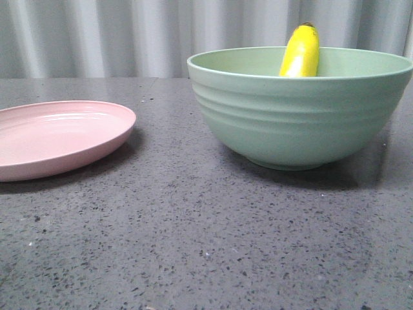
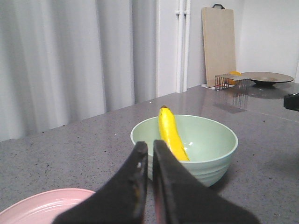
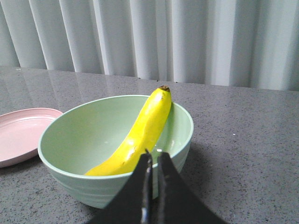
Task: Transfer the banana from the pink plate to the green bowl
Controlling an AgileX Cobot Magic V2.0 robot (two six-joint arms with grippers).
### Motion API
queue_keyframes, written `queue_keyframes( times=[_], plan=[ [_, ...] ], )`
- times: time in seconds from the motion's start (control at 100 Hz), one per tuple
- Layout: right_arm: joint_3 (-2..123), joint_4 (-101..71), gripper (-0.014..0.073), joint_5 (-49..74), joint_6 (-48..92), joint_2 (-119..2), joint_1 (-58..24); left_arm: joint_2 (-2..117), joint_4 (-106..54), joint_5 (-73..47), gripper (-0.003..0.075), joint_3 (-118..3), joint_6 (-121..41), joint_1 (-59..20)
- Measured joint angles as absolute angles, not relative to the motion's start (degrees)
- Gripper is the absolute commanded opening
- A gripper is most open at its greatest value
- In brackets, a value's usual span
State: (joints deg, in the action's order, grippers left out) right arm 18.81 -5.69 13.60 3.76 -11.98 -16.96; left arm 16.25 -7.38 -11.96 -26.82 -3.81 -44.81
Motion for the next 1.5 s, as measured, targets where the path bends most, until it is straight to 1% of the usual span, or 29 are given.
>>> queue_keyframes(
  times=[0.29, 0.6, 0.68, 0.75, 0.89, 1.25, 1.36, 1.5],
  plan=[
    [18.81, -5.69, -0.0070, 13.60, 3.76, -11.98, -16.96, 16.25, -7.49, -11.04, -0.0020, -26.73, -3.91, -44.81],
    [18.81, -5.69, -0.0070, 13.60, 3.76, -11.98, -16.96, 17.05, -7.47, 0.40, -0.0020, -25.35, -3.72, -43.42],
    [18.81, -5.69, -0.0070, 13.60, 3.76, -11.98, -16.96, 17.37, -6.21, 2.19, -0.0020, -23.78, -3.72, -41.56],
    [18.81, -5.69, -0.0070, 13.60, 3.76, -11.98, -16.96, 17.41, -5.46, 4.26, -0.0020, -21.72, -3.72, -38.40],
    [18.81, -5.69, -0.0070, 13.60, 3.76, -11.98, -16.96, 16.25, -4.87, 7.92, -0.0020, -16.35, -3.72, -29.25],
    [18.81, -5.69, -0.0070, 13.60, 3.76, -11.98, -16.96, 2.09, -2.36, 8.29, -0.0020, 0.00, -3.72, -7.32],
    [18.81, -5.69, -0.0070, 13.60, 3.76, -11.98, -16.96, -0.19, -2.25, 4.37, -0.0020, 0.08, -3.72, -2.62],
    [18.81, -5.69, -0.0070, 13.60, 3.76, -11.98, -16.96, -0.22, -2.02, -4.32, -0.0020, 0.08, -3.72, 0.36]
  ],
)
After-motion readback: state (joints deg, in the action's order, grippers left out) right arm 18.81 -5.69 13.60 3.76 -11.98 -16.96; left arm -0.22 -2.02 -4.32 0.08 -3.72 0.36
